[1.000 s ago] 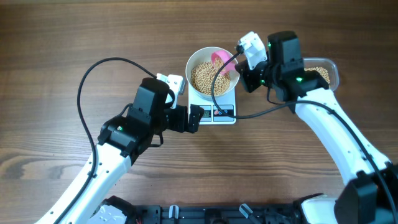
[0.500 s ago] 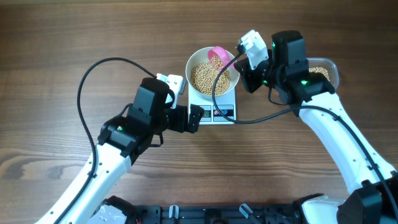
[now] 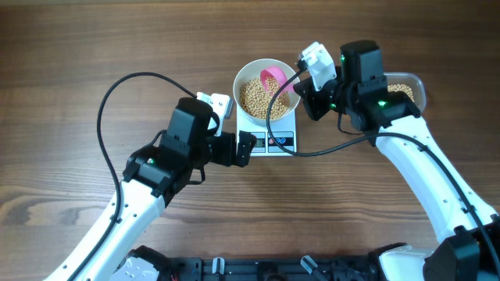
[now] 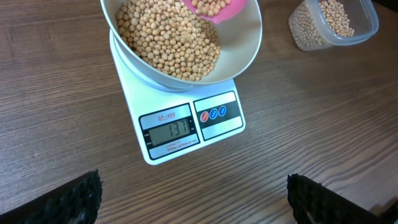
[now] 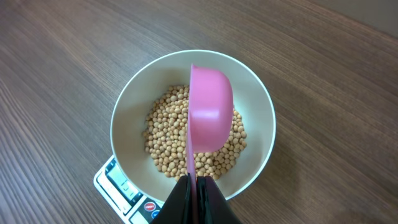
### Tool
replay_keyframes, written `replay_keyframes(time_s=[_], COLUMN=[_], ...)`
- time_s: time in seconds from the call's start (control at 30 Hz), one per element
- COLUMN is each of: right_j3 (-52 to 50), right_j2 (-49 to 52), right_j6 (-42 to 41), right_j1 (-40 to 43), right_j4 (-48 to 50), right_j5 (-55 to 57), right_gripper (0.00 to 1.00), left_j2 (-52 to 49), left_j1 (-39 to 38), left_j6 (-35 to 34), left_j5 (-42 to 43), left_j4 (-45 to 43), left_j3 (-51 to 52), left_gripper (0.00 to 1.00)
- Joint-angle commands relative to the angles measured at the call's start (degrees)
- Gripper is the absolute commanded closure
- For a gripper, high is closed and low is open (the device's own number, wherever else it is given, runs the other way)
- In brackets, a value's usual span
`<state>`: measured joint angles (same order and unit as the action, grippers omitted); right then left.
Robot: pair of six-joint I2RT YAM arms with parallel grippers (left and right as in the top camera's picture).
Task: Scoop item into bowl and weigh 150g on scale
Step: 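Tip the scoop with the right gripper to pour soybeans into the bowl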
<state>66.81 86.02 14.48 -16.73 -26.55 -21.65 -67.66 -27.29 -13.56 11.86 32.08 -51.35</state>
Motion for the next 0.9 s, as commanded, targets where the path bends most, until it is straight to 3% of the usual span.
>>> replay_keyframes(time_s=[0.0, 0.27, 0.43, 0.87], right_j3=[0.35, 0.35, 0.35, 0.35], right_j2=[-0.96, -0.96, -0.96, -1.01], right_j6=[0.31, 0.68, 10.29, 17.4], right_j1=[-0.13, -0.13, -0.15, -3.41], right_j4=[0.28, -0.26, -0.31, 0.22], right_j5=[-1.6, -3.91, -3.02, 5.55], right_gripper=[0.96, 0.96, 0.96, 0.96], left_j2=[0.48, 0.48, 0.48, 0.48], left_j1=[-0.31, -0.31, -0.31, -0.31], left_j6=[1.16, 1.16, 1.16, 1.16], left_j5=[-0.57, -0.57, -0.57, -0.57], left_j4=[-0.15, -0.15, -0.15, -0.15], left_j3=[0.02, 0.02, 0.02, 0.02], left_gripper=[0.0, 0.0, 0.0, 0.0])
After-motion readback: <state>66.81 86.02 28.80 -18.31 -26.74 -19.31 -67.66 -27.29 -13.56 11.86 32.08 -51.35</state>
